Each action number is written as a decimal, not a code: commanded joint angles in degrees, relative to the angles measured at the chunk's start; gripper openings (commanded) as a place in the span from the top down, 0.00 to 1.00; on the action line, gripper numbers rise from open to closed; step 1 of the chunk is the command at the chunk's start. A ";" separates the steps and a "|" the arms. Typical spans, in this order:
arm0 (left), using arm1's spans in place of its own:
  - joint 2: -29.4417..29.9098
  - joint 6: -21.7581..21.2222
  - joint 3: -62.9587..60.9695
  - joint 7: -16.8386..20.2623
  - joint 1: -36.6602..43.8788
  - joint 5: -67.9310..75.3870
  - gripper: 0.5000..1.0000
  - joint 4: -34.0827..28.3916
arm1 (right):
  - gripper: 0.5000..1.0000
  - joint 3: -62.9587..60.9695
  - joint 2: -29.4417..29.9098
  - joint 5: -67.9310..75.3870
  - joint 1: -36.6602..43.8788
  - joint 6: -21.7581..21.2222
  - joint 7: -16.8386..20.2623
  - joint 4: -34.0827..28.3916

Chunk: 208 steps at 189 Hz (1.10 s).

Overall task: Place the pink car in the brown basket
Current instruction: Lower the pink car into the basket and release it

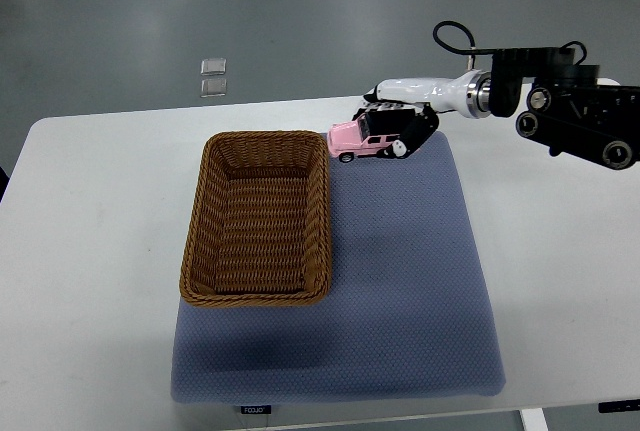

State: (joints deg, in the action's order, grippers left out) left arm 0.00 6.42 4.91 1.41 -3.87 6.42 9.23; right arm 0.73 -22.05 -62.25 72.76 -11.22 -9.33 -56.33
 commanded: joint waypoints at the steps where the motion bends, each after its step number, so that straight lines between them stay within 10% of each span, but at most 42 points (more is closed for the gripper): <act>1: 0.00 0.00 -0.08 0.00 0.00 0.00 0.00 0.17 | 1.00 -0.03 6.23 0.37 0.02 0.50 0.01 3.07; 82: 0.00 0.44 -0.17 0.00 0.00 0.09 0.00 0.26 | 1.00 1.82 22.05 -0.42 -2.62 3.40 -0.17 15.29; 104: 0.00 0.44 -0.17 0.00 0.00 0.09 0.00 0.26 | 0.83 1.82 22.05 -0.42 -3.85 4.10 -0.17 15.37; 118: 0.00 0.44 -0.26 0.00 0.00 0.09 0.00 0.26 | 0.33 1.73 22.05 -0.07 -4.47 4.28 -0.17 15.55; 126: 0.00 0.44 -0.26 0.00 0.00 0.09 0.00 0.26 | 0.20 1.55 22.05 0.20 -4.73 4.28 -0.17 15.64; 208: 0.00 0.44 -0.17 0.00 0.00 0.09 0.00 0.26 | 0.17 -17.26 18.97 4.59 -5.35 4.01 -0.78 15.37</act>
State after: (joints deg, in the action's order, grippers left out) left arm 0.00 6.87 4.72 1.41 -3.87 6.48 9.49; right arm -6.51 -0.53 -60.62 68.16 -6.87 -9.99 -40.71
